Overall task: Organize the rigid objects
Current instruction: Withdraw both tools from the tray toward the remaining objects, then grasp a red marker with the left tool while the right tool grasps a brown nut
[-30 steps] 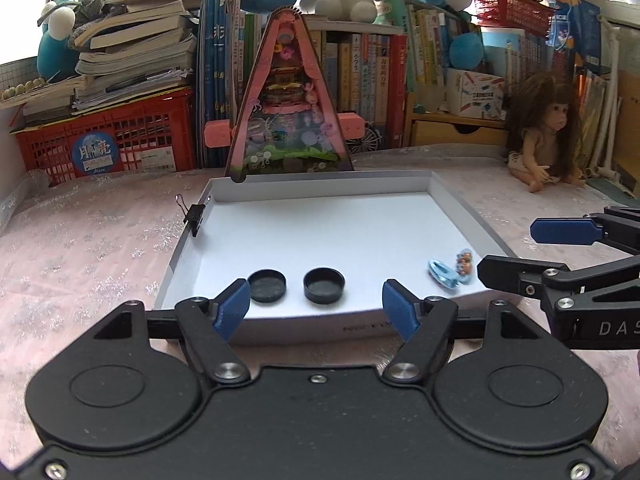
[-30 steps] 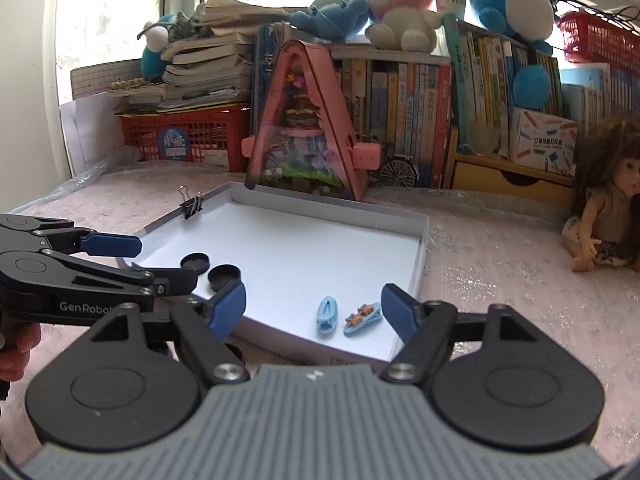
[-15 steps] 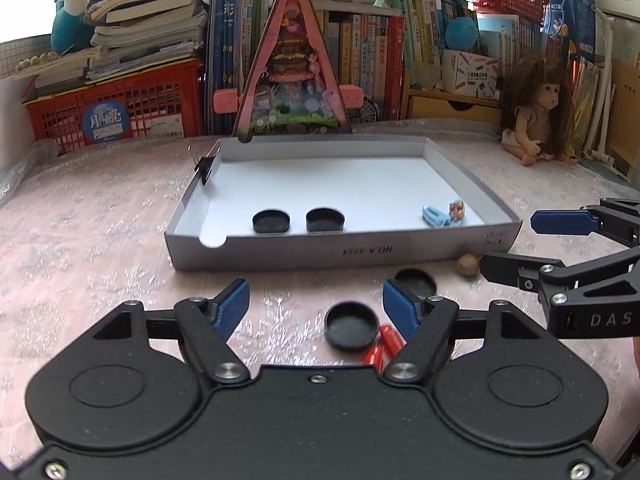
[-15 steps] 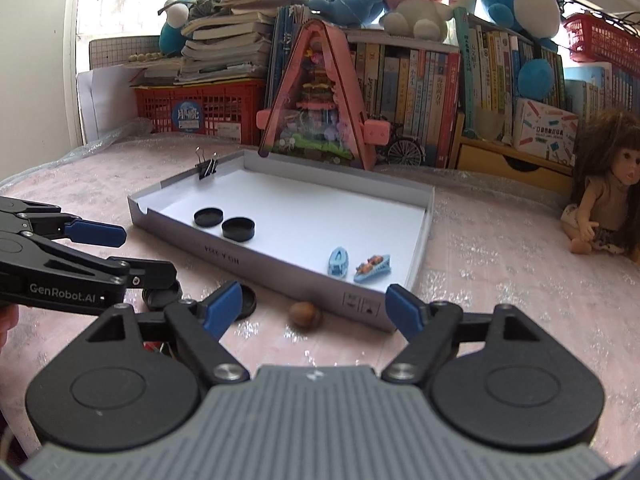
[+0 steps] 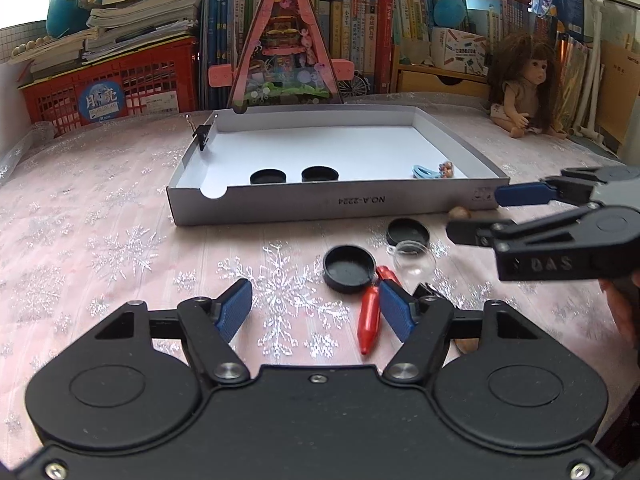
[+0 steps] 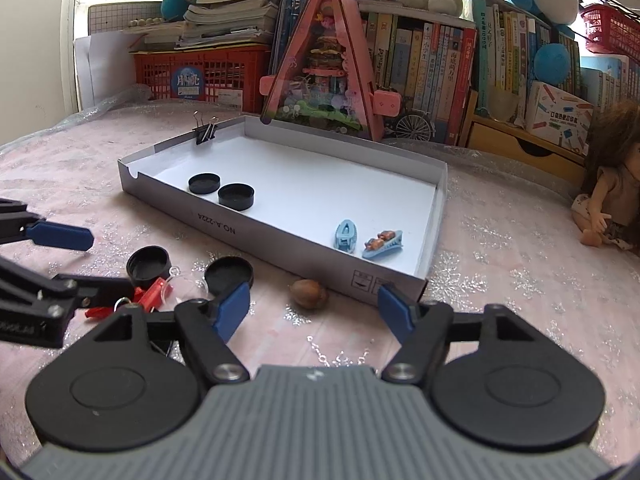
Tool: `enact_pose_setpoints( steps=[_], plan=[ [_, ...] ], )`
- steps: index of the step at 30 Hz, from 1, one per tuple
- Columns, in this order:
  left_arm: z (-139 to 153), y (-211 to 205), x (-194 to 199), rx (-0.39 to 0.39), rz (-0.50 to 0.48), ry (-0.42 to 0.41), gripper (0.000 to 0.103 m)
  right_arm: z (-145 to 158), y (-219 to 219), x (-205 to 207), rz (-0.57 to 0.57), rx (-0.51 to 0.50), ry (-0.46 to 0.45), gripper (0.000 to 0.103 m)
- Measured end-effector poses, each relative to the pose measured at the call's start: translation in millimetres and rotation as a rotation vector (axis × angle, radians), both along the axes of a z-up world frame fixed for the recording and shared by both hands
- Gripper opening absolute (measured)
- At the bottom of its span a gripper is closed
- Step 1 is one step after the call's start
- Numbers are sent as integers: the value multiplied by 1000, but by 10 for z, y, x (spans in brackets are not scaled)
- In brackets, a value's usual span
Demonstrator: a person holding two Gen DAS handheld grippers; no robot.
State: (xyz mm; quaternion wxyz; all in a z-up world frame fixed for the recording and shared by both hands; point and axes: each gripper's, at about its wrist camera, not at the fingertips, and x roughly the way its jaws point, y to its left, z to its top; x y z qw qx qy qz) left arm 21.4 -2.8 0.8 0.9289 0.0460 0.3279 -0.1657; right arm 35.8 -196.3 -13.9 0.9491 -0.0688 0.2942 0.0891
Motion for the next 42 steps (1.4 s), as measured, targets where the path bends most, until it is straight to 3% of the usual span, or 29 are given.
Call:
enact_pose_setpoints(
  steps=[5, 16, 19, 21, 42],
  plan=[
    [-31, 4, -64, -3, -34, 24, 53, -34, 41, 73, -12, -18, 16, 67],
    [-55, -106, -90, 30, -55, 7, 39, -92, 151, 96, -6, -50, 14, 63],
    [-45, -111, -81, 21, -55, 8, 23, -96, 187, 86, -4, -60, 8, 46],
    [-33, -89, -67, 0, -52, 15, 11, -87, 206, 74, -3, -64, 4, 29],
    [413, 45, 231, -42, 23, -91, 9, 265, -1, -37, -26, -22, -76, 27]
  ],
)
